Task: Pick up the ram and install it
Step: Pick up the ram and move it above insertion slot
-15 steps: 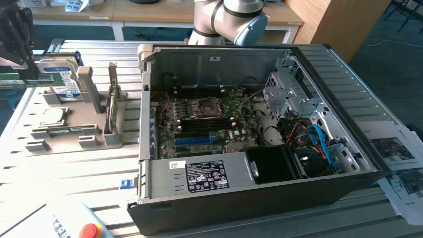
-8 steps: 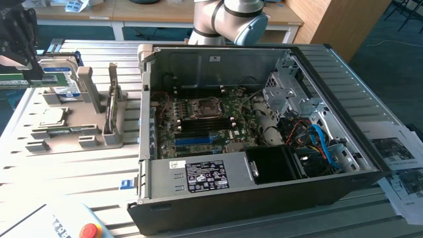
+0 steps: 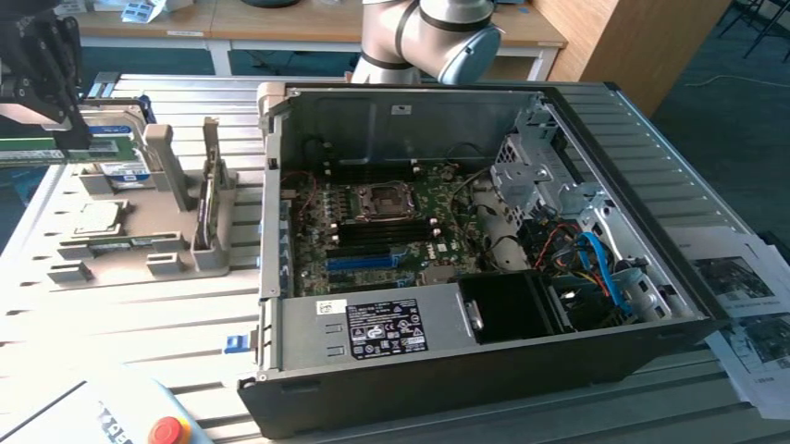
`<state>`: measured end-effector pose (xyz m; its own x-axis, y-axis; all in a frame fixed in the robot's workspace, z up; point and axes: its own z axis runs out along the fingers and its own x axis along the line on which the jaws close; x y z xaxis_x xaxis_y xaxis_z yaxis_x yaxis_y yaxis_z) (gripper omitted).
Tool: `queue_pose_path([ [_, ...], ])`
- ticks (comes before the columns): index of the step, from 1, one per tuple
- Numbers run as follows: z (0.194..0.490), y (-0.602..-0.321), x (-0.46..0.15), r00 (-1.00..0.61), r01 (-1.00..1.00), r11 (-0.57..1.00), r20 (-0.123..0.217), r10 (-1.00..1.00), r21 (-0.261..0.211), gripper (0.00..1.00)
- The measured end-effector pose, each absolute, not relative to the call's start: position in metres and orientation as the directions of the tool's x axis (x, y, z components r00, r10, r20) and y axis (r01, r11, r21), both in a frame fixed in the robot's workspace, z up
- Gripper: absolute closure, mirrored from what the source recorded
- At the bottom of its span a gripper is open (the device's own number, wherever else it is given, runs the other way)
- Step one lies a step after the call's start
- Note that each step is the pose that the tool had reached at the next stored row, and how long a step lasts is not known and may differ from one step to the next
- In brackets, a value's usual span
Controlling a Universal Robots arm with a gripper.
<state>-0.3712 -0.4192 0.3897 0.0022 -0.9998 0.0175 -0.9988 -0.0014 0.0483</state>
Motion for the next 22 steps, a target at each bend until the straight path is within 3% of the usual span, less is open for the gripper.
queue_pose_path([
  [22, 0.390, -0.421, -0.340, 0.002, -0.999, -0.001, 0.017, -1.000, 0.049, 0.88],
])
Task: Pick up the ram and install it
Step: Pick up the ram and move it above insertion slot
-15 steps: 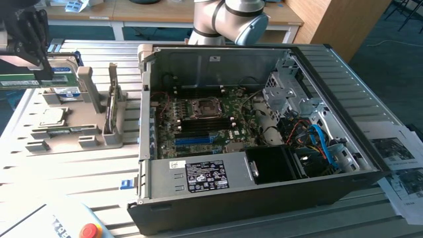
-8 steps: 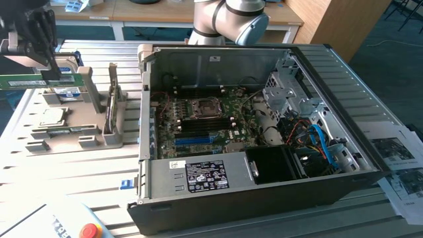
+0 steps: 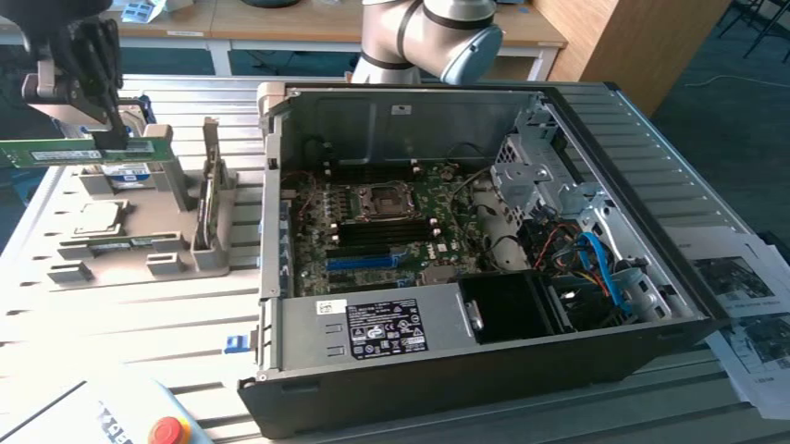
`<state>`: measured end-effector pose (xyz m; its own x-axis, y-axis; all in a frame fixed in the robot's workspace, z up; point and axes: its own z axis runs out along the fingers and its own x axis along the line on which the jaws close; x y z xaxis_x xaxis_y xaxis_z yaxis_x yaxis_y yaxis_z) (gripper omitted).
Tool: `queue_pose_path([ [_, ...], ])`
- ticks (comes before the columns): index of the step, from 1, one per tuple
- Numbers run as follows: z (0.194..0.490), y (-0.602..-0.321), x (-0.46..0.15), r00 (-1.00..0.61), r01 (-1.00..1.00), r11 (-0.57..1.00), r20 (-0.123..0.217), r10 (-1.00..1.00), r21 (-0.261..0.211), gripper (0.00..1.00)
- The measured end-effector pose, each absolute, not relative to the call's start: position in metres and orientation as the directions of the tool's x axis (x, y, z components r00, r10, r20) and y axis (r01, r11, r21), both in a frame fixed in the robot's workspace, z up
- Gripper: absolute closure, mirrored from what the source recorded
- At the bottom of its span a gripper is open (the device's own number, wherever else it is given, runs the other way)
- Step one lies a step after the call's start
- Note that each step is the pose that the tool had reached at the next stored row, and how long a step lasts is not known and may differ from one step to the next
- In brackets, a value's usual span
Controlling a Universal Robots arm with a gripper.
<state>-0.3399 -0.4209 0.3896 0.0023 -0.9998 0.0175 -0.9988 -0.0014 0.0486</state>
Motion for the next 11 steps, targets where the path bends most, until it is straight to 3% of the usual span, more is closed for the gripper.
queue_pose_path([
  [11, 0.390, -0.422, -0.322, 0.002, -0.999, -0.001, 0.018, -1.000, 0.049, 0.88],
])
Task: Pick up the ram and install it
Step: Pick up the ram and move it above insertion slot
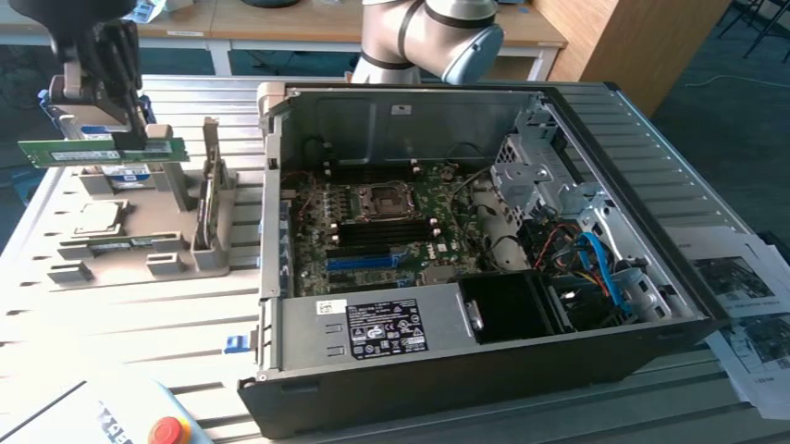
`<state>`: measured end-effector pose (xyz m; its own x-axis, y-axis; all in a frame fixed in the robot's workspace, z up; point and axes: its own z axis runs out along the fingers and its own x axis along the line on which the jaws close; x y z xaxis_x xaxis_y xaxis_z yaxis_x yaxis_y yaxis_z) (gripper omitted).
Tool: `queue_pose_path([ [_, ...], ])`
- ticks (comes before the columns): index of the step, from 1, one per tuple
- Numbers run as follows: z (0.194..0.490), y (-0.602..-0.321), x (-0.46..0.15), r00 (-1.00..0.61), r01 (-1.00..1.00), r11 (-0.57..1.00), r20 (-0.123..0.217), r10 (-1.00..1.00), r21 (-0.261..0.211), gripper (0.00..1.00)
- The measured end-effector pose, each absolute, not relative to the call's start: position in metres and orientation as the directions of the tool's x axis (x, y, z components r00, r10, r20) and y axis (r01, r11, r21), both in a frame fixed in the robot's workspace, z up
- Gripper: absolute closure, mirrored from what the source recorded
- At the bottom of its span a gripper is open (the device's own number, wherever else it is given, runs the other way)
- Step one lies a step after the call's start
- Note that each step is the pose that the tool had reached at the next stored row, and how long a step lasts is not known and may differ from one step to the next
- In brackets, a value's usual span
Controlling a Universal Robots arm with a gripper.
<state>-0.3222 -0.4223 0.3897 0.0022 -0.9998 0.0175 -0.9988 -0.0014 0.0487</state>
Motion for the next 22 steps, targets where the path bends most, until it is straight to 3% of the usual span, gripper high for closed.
queue_pose_path([
  [22, 0.390, -0.426, -0.285, 0.002, -0.999, -0.001, 0.017, -1.000, 0.049, 0.88],
])
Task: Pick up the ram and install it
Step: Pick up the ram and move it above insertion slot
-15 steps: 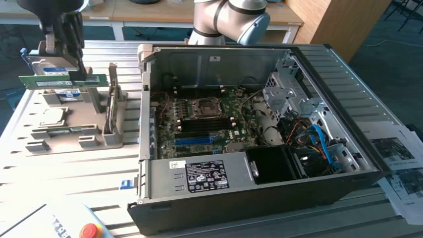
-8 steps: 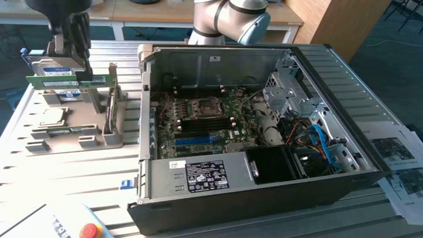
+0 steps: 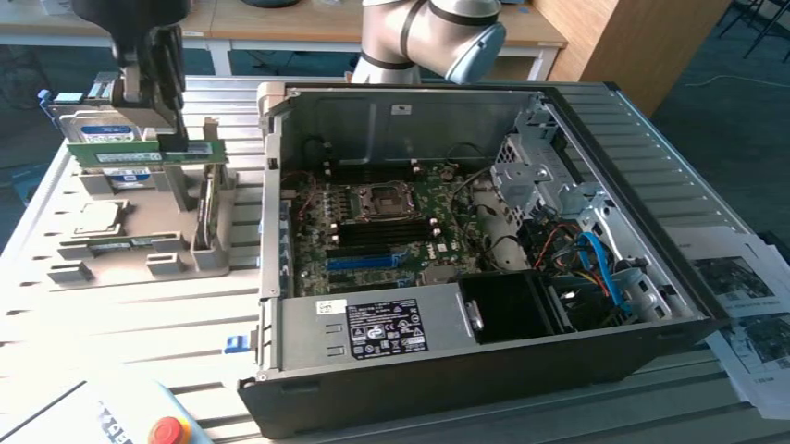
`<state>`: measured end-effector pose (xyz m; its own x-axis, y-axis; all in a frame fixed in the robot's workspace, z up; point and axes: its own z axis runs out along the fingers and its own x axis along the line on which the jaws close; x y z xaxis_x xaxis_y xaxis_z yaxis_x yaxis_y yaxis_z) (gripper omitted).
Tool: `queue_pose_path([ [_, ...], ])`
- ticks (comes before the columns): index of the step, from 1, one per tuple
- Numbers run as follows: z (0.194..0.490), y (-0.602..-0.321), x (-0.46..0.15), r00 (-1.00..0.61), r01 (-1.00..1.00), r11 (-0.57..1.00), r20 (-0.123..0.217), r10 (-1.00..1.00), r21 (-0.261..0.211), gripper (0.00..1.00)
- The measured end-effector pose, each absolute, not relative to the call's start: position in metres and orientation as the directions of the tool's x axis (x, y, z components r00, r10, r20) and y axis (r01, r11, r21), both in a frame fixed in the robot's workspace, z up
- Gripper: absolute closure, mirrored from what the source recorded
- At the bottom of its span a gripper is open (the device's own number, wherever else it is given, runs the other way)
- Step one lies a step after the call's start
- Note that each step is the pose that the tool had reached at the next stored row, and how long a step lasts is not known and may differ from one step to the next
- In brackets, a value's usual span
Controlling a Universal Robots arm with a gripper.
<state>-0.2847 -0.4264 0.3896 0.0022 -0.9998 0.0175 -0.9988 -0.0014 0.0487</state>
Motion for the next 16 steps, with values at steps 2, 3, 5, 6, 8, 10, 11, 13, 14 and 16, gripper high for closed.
queue_pose_path([
  [2, 0.390, -0.427, -0.281, 0.002, -0.999, -0.001, 0.017, -1.000, 0.049, 0.88],
  [3, 0.390, -0.427, -0.279, 0.002, -0.999, -0.001, 0.017, -1.000, 0.049, 0.88],
  [5, 0.390, -0.428, -0.276, 0.002, -0.999, -0.001, 0.017, -1.000, 0.049, 0.88],
  [6, 0.390, -0.428, -0.274, 0.002, -0.999, -0.001, 0.017, -1.000, 0.049, 0.88],
  [8, 0.390, -0.428, -0.271, 0.002, -0.999, -0.001, 0.017, -1.000, 0.049, 0.88],
  [10, 0.390, -0.429, -0.267, 0.002, -0.999, -0.001, 0.017, -1.000, 0.049, 0.88],
  [11, 0.390, -0.429, -0.265, 0.002, -0.999, -0.001, 0.018, -1.000, 0.049, 0.88],
  [13, 0.390, -0.430, -0.261, 0.002, -0.999, -0.001, 0.017, -1.000, 0.049, 0.88],
  [14, 0.390, -0.430, -0.259, 0.002, -0.999, -0.001, 0.017, -1.000, 0.049, 0.88],
  [16, 0.390, -0.431, -0.255, 0.002, -0.999, -0.001, 0.017, -1.000, 0.049, 0.88],
])
